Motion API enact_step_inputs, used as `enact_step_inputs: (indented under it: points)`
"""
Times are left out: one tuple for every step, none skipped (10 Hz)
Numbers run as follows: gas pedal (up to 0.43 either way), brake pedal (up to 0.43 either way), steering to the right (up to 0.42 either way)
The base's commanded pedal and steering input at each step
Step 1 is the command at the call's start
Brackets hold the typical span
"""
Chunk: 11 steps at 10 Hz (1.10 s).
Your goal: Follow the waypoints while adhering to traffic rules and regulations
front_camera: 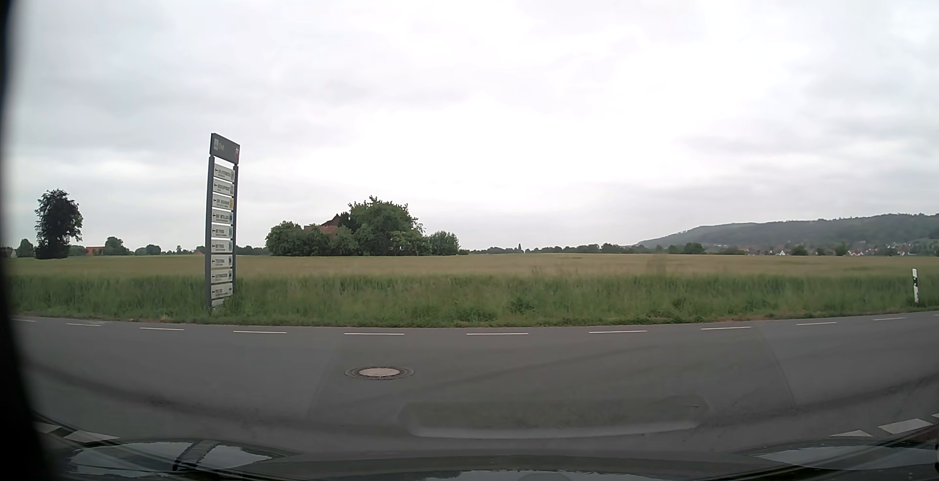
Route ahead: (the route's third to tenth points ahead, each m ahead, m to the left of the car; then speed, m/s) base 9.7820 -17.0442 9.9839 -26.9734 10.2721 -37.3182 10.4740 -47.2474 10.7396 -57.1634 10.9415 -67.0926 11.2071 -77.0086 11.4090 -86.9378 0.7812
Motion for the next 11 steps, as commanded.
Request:
enact_step_inputs:
  points:
    - [0.000,0.000,0.344]
    - [0.000,0.024,0.344]
    - [0.000,0.104,0.344]
    - [0.000,0.140,0.344]
    - [0.000,0.171,0.344]
    - [0.000,0.189,0.344]
    - [0.000,0.207,0.344]
    - [0.000,0.213,0.344]
    - [0.000,0.213,0.344]
    - [0.000,0.213,0.344]
    - [0.000,0.213,0.345]
